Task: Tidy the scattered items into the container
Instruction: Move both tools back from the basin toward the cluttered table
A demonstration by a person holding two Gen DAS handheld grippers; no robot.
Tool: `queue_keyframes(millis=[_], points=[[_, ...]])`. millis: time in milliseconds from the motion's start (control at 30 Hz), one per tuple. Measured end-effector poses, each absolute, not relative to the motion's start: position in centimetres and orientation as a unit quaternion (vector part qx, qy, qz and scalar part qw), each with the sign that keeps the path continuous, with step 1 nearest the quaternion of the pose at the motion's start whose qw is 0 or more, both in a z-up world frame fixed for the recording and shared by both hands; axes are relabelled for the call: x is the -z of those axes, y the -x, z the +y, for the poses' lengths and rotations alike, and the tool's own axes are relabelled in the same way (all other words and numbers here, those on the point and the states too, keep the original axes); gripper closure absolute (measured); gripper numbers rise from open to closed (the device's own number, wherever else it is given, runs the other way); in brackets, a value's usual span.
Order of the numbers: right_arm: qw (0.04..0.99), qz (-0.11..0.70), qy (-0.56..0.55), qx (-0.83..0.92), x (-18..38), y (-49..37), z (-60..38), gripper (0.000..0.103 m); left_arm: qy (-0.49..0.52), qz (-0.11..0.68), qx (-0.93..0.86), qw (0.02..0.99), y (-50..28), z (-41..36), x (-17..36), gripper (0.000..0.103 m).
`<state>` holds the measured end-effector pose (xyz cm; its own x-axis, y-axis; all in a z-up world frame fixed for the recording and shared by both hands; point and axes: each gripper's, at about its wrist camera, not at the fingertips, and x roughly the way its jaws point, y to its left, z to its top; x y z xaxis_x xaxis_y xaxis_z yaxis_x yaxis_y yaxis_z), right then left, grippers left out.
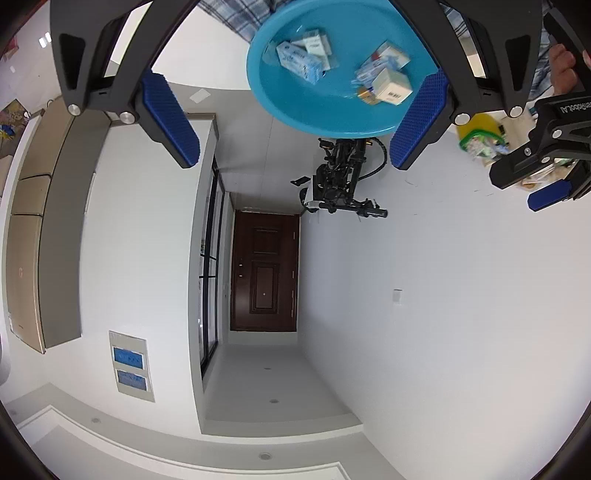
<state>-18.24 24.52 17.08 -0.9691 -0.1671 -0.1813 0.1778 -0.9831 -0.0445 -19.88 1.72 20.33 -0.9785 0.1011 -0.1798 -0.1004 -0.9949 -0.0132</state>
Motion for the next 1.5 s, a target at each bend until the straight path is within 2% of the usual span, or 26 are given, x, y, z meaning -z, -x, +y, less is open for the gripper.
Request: queue_keyframes(millis=[767,1133,1500], points=[[0.112,0.024,-0.077,0.991,-19.4,4.2,23.6,0.0,0.076,-0.014,-0.995,0.062,3.0,0.0,-22.7,0.0],[0.112,0.012,-0.061,0.992,-19.0,1.3,24.0,0.0,0.052,-0.002,-0.996,0.066,-0.4,0.4,-23.2,0.0],[0.111,0.009,-0.089,0.99,-15.1,1.2,24.3,0.0,0.059,0.027,-0.996,0.065,-1.3,1.2,-19.0,0.0]])
